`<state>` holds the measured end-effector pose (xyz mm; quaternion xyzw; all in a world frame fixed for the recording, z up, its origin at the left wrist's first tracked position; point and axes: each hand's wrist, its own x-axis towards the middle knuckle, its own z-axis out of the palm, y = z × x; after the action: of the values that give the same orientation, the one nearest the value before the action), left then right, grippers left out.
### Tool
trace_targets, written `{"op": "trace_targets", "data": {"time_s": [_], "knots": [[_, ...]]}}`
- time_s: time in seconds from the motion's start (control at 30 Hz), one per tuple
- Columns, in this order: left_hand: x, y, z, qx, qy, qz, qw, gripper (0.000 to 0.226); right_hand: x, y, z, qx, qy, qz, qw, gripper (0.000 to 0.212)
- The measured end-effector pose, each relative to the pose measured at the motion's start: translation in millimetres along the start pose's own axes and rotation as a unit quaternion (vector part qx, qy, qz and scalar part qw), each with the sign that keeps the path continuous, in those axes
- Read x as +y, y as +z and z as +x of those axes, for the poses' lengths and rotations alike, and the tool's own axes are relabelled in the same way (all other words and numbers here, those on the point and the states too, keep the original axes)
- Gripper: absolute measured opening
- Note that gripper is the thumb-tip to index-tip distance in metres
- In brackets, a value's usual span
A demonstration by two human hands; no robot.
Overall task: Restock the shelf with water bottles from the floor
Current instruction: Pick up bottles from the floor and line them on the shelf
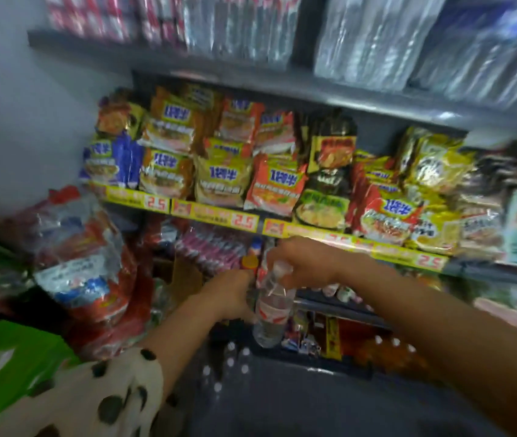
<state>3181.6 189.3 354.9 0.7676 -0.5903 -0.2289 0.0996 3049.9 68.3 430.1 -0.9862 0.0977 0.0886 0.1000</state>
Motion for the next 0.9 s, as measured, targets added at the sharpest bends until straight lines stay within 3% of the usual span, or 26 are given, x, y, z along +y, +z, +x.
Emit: {"op": "trace_targets", "data": {"time_s": [0.33,0.53,0.67,0.9], "knots": [[57.8,-86.3,-31.7,0.038,0.088,-0.209,0.973,0.058,-37.8,-144.0,-47.4,0.088,-0.030,0.012,0.996,0.018],[57.4,-141.0,-40.5,0.105,0.102,-0.208,0.967,0.053,-43.0,-186.8,-29.0,0.135,-0.031,0.066,0.988,0.017],[42.4,-198.4,-34.1,0.147,0.099,-0.187,0.966,0.036,-56.3,-227.4,-6.5,0.196,0.002,-0.033,0.980,0.025],[22.1,-296.3,-26.5,0.170,0.131,-0.151,0.965,0.045,-81.6,-289.8,56.1,0.328,0.052,-0.088,0.939,0.025]]}}
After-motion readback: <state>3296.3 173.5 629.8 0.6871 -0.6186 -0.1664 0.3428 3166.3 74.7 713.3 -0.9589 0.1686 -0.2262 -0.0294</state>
